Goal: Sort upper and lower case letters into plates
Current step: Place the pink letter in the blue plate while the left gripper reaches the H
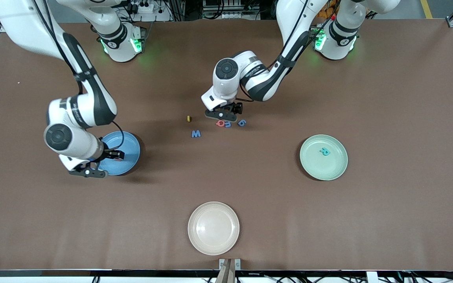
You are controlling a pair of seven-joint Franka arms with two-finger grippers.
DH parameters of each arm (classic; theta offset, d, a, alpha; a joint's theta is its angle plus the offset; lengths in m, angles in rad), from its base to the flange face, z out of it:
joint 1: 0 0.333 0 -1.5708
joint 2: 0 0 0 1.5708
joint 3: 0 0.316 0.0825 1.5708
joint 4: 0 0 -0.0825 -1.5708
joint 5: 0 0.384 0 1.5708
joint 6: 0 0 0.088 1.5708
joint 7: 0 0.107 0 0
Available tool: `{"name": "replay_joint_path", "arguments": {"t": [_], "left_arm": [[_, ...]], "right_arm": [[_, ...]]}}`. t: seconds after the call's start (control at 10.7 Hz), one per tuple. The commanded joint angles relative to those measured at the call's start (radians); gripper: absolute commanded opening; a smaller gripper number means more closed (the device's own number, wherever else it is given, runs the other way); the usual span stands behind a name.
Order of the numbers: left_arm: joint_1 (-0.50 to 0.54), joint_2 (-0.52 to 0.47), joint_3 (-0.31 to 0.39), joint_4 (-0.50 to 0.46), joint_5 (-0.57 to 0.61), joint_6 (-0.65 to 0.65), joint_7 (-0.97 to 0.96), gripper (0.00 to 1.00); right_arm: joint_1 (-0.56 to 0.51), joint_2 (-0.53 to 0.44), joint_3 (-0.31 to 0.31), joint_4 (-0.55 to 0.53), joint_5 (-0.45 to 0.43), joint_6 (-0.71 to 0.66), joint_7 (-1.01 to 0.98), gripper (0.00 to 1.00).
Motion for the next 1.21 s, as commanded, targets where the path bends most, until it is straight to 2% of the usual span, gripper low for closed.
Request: {"name": "replay_joint_path", "arguments": {"t": [0.0, 0.28, 0.47, 0.56, 0.84, 1.12], "left_arm": [[0.014, -0.076, -0.023, -0.109, 0.03, 0.014, 0.049, 1.0], [0.007, -0.07, -0.03, -0.133, 0.03, 0.014, 0.092, 1.0], [0.003, -0.066, -0.03, -0.133, 0.03, 0.014, 0.092, 1.0], [0.0, -0.056, -0.03, -0.127, 0.03, 0.017, 0.078, 1.0], [-0.016, -0.024, -0.027, -0.13, 0.029, 0.061, 0.047, 1.0], [-0.023, 0.0, -0.027, -0.126, 0.03, 0.114, -0.011, 1.0]], "right_arm": [[-0.014, -0.148, 0.003, -0.038, 0.014, -0.071, -0.02, 1.0], [-0.024, -0.269, 0.005, -0.015, 0.016, -0.203, -0.056, 1.0], [-0.025, -0.306, 0.005, 0.075, 0.016, -0.386, -0.063, 1.0], [-0.024, -0.32, 0.005, 0.097, 0.017, -0.422, -0.064, 1.0], [-0.014, -0.315, 0.006, 0.172, 0.025, -0.535, -0.099, 1.0], [-0.013, -0.314, 0.002, 0.266, 0.082, -0.605, -0.15, 1.0]]}}
